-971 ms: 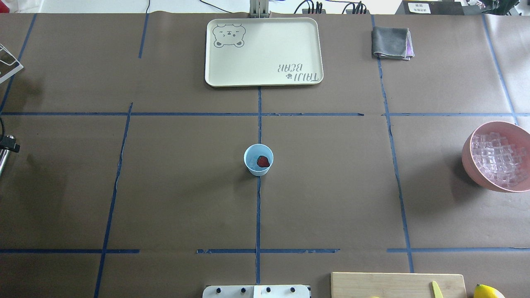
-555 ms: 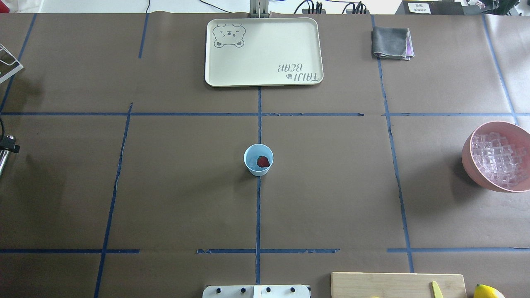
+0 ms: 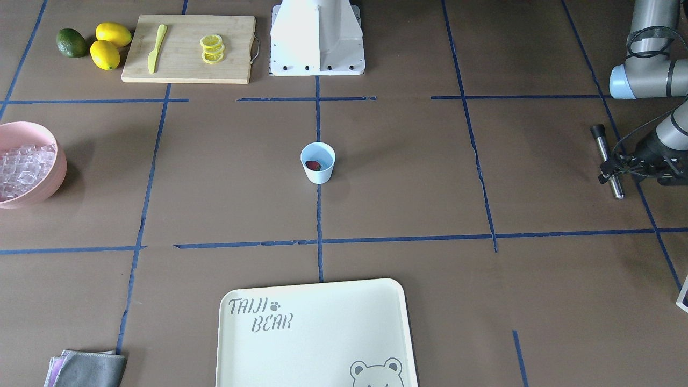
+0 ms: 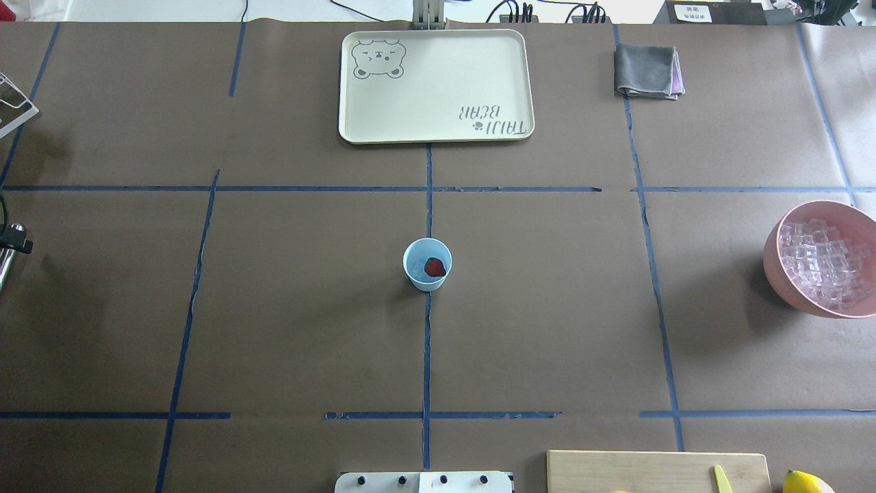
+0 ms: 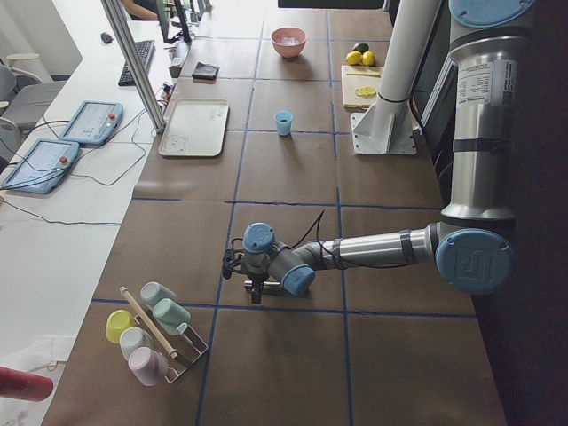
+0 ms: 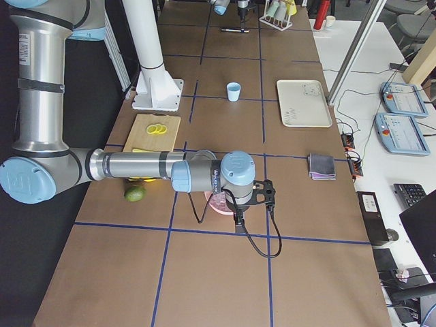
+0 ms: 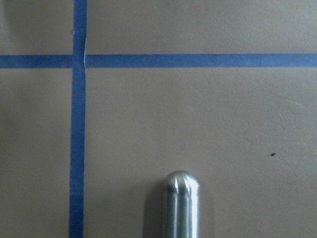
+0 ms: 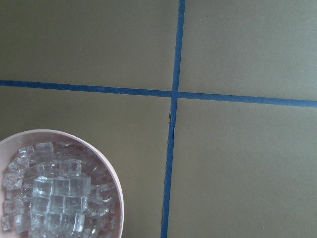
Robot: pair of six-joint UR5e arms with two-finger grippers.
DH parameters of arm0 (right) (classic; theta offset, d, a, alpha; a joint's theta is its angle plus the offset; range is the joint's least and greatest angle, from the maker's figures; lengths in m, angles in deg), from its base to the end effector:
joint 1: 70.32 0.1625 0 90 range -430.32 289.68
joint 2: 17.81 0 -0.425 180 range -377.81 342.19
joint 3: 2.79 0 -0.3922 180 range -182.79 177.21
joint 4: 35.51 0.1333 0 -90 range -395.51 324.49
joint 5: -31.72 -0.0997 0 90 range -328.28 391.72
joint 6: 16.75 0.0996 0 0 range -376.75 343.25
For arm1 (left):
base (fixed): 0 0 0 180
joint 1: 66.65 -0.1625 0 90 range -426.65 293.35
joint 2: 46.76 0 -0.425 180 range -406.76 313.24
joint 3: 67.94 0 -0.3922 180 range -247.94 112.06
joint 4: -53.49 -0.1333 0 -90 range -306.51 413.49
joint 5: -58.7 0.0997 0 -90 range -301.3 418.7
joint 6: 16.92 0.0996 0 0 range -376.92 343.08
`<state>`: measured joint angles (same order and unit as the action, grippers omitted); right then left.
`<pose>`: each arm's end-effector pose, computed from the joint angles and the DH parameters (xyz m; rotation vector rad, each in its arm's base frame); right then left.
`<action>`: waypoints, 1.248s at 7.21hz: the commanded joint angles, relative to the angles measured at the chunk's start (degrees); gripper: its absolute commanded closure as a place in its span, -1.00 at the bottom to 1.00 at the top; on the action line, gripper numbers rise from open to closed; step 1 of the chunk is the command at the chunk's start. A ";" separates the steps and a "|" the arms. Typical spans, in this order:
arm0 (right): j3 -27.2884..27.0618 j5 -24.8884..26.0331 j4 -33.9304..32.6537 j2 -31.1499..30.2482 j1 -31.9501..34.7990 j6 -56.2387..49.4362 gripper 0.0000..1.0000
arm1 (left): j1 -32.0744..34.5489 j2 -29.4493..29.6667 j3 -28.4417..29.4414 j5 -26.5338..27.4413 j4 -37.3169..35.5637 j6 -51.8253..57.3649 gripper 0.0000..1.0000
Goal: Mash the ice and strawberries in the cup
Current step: 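Lower the left gripper and grasp the silver metal rod, then lift the rod upright with the left gripper and carry it toward the cup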
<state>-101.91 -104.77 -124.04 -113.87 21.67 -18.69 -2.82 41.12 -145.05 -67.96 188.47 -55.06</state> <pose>0.0767 -0.4492 0.6247 0.1024 -0.8079 -0.0313 0.1496 -0.4718 0.7082 0.0948 0.7969 -0.0303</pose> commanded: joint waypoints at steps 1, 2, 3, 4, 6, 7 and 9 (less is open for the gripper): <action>0.32 0.09 0.02 0.00 -0.06 0.00 -0.99 | -0.02 -0.07 0.03 0.01 -0.07 0.00 -1.00; 0.33 0.09 0.02 0.00 -0.06 0.00 -0.99 | -0.02 -0.07 0.12 0.01 -0.07 -0.09 -1.00; 0.33 0.09 0.02 0.00 -0.06 0.00 -0.99 | -0.10 -0.07 0.03 0.01 -0.07 -0.09 -1.00; 0.41 0.09 0.02 0.00 -0.06 0.00 -0.99 | -0.11 -0.07 0.20 -0.08 -0.07 -0.09 -1.00; 0.50 0.09 0.02 0.09 -0.06 0.00 -0.99 | -0.11 -0.07 0.21 -0.08 -0.33 0.00 -0.07; 0.50 0.09 0.02 0.09 -0.06 0.00 -0.99 | -0.11 0.01 0.21 -0.08 -0.42 0.09 0.48; 0.50 0.09 0.02 0.09 -0.06 0.00 -0.99 | -0.11 -0.07 -0.23 -0.43 -0.42 0.18 1.00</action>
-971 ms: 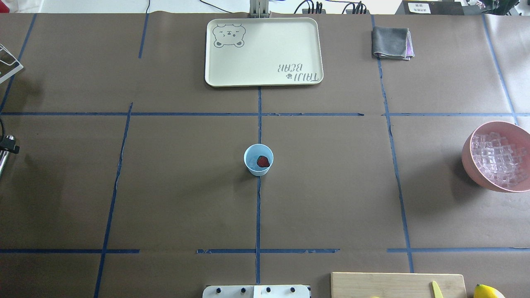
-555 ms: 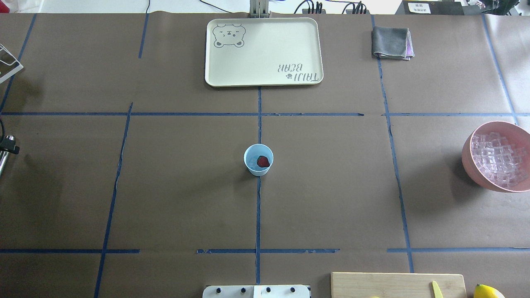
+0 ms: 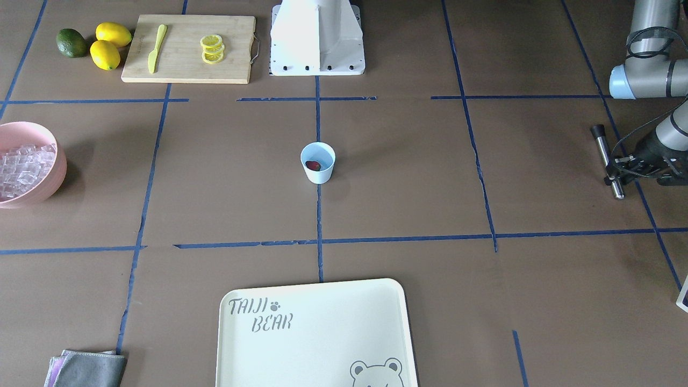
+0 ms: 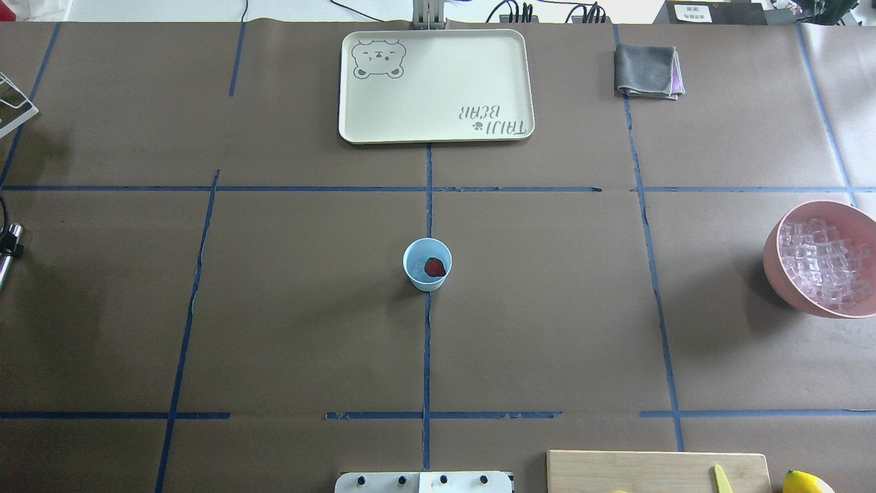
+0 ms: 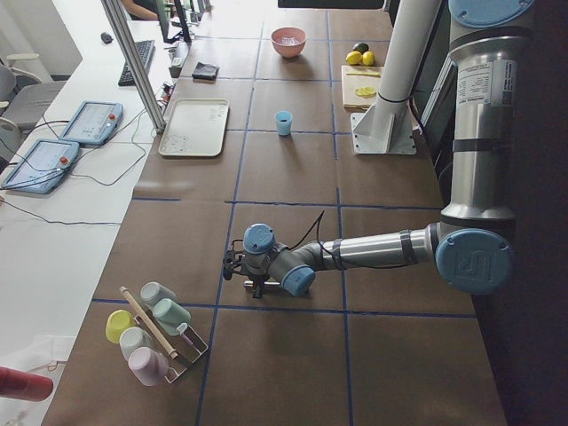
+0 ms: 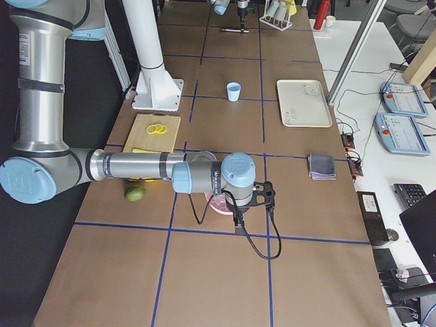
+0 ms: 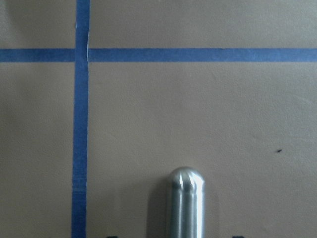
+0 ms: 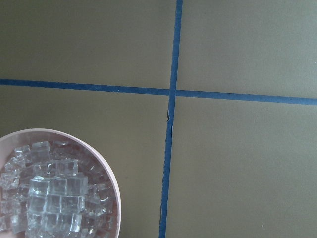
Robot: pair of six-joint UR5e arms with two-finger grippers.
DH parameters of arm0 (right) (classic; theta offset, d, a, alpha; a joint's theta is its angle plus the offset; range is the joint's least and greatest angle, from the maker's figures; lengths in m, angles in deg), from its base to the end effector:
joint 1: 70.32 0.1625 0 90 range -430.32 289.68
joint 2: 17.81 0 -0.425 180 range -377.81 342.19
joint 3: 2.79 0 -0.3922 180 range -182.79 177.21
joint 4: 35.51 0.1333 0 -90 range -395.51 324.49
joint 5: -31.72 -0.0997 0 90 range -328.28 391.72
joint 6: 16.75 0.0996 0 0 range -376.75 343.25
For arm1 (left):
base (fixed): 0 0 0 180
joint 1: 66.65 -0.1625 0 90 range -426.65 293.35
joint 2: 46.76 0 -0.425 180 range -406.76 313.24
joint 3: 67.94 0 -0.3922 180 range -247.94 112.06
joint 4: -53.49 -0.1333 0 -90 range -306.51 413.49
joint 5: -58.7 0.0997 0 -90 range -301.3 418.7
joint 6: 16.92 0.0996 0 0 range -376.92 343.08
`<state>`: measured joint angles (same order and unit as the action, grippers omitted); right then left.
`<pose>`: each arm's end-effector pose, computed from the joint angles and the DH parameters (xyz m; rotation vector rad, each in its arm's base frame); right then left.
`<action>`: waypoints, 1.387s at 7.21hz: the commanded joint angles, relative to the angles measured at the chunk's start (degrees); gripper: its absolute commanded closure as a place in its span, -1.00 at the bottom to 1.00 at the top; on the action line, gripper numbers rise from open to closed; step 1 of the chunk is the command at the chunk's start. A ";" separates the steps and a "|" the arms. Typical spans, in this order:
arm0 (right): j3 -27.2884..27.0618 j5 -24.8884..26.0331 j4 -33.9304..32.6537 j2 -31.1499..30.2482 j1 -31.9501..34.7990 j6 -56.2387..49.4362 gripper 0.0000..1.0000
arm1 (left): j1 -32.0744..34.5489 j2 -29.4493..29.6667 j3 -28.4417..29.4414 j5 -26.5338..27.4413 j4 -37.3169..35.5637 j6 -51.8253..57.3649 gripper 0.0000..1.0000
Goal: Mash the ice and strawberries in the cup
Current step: 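Lift the rod upright with the left gripper and carry it toward the cup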
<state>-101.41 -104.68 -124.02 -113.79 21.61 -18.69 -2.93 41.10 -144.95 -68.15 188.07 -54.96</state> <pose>0.0764 -0.4496 0.6284 0.0954 -0.8067 -0.0294 0.1504 -0.4708 0.7100 0.0851 0.7953 -0.0289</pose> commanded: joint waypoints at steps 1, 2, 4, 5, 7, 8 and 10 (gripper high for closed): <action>0.09 0.00 0.00 0.00 0.00 0.00 -0.99 | 0.00 -0.06 -0.77 -0.32 -0.11 0.08 1.00; 0.01 0.00 0.00 0.00 0.00 0.00 -0.99 | 0.17 -0.14 -3.39 -0.32 -0.63 0.08 1.00; 0.01 -0.09 0.00 0.53 0.00 0.00 -0.99 | 0.61 -0.06 -14.86 -1.99 -7.62 0.51 1.00; -0.17 -0.09 0.00 0.79 0.00 0.00 -0.99 | 0.70 -0.06 -21.63 -1.30 -12.54 0.60 1.00; -0.26 -0.09 0.00 0.79 0.00 0.00 -0.99 | 0.00 0.64 -33.40 9.53 -14.95 0.69 1.00; -0.26 -0.17 0.00 0.88 0.00 -0.09 -0.99 | -0.78 0.73 -38.35 12.13 -14.79 1.13 1.00; -0.52 -0.96 -0.09 1.84 0.00 -0.09 -0.99 | -4.01 5.64 -45.93 21.06 -14.52 0.52 1.00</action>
<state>-101.74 -105.11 -124.08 -112.47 21.61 -18.76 -4.56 44.42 -186.32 -53.47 173.45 -54.02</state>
